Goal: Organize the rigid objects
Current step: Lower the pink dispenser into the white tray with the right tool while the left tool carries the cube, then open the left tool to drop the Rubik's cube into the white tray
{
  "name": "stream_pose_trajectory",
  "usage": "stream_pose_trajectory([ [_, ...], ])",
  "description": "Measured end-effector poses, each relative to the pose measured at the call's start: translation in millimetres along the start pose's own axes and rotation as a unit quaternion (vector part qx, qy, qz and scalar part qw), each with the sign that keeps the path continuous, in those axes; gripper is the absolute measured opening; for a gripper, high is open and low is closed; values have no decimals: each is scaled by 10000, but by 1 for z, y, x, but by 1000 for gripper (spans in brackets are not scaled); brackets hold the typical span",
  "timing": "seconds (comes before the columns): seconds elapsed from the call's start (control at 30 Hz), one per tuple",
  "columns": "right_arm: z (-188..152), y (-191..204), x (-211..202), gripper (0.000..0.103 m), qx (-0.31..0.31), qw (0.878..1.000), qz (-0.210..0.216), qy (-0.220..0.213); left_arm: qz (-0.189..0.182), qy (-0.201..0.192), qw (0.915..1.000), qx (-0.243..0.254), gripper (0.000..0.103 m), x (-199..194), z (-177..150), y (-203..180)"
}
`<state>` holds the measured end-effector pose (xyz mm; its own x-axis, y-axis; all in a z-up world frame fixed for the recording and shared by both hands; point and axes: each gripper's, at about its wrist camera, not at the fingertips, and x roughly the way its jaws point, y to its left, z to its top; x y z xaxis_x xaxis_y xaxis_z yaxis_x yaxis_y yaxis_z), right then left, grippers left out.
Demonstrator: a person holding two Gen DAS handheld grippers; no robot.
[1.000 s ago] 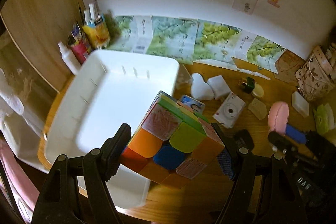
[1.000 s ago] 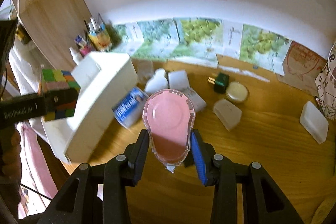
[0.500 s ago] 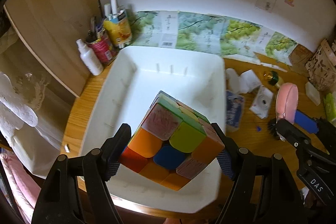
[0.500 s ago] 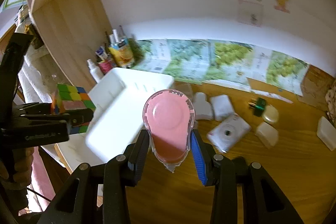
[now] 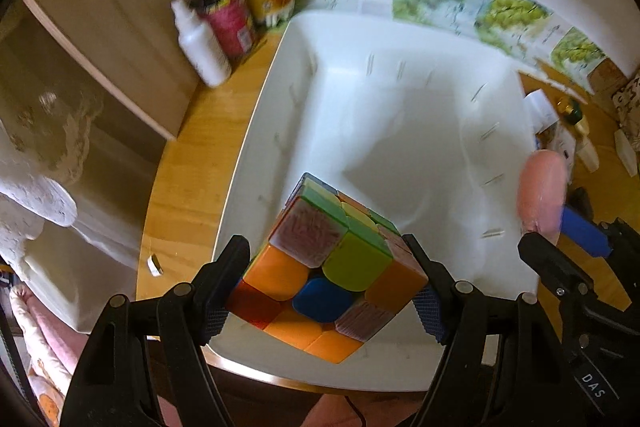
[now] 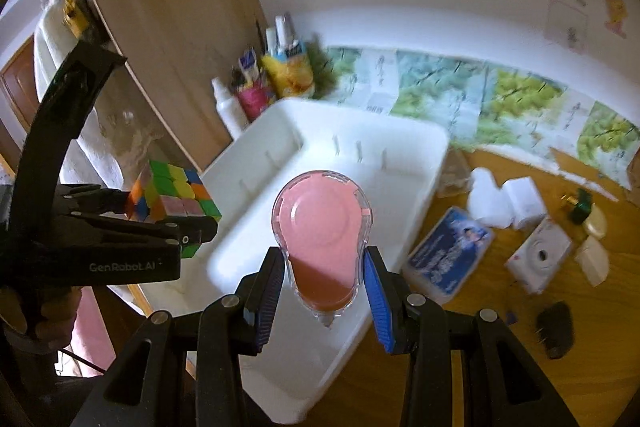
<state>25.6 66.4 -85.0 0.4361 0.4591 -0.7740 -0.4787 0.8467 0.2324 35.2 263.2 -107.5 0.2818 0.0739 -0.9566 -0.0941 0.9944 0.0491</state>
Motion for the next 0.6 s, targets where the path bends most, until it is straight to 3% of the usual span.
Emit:
stream_pose_trajectory([
  [0.23,-2,7,32,39,237,9986,25,473,89,468,9988,65,78,23,1,4],
  [0.53,-6,8,46,40,370,9964,-67,759,10,689,9976,-86,80,34,-2,9],
  [0.6,-7,8,46,45,375,9961,-112,792,-19,604,9981,-145,84,31,0,10],
])
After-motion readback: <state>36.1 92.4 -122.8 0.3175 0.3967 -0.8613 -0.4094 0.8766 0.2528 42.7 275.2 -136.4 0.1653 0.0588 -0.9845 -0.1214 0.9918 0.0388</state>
